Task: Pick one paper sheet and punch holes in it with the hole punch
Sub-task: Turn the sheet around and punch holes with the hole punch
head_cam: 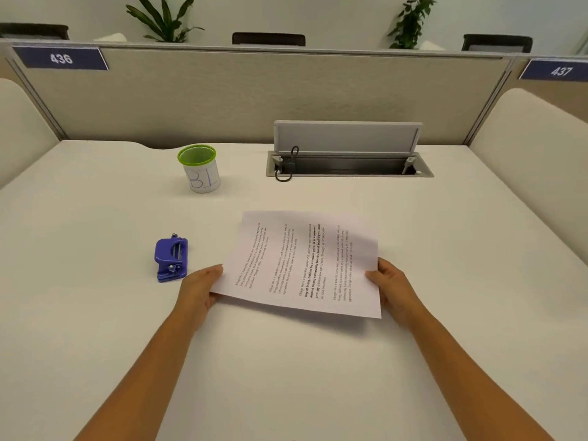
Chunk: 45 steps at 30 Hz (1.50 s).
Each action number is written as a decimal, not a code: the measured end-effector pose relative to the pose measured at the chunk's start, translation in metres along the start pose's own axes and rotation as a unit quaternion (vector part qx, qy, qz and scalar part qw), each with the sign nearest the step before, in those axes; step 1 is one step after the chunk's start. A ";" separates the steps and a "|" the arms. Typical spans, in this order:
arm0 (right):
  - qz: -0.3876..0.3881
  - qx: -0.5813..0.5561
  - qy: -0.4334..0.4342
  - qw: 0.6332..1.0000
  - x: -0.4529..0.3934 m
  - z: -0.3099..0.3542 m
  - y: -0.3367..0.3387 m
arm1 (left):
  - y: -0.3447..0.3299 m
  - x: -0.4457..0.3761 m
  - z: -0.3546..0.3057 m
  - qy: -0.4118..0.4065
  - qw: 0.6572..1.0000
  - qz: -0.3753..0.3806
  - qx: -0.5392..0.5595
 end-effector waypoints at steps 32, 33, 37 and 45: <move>-0.079 0.111 0.166 0.977 0.011 0.073 -0.008 | -0.020 0.050 -0.053 -0.222 0.968 -0.030 -0.110; -0.085 0.099 0.175 0.976 0.011 0.079 -0.007 | -0.023 0.053 -0.059 -0.234 0.967 -0.024 -0.097; -0.107 0.089 0.209 0.968 0.008 0.101 -0.009 | -0.032 0.061 -0.078 -0.272 0.959 -0.018 -0.072; -0.118 0.063 0.206 0.969 0.011 0.092 -0.009 | -0.040 0.060 -0.070 -0.261 0.964 -0.007 -0.055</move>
Point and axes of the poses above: each hand's wrist, its own x-axis away from the middle knuckle, its own y-axis out of the back of the hand, z = x × y, the point moved 8 cm from there along -x, towards the middle knuckle, and after that the axes turned 8 degrees about y, right-handed, at the moved point
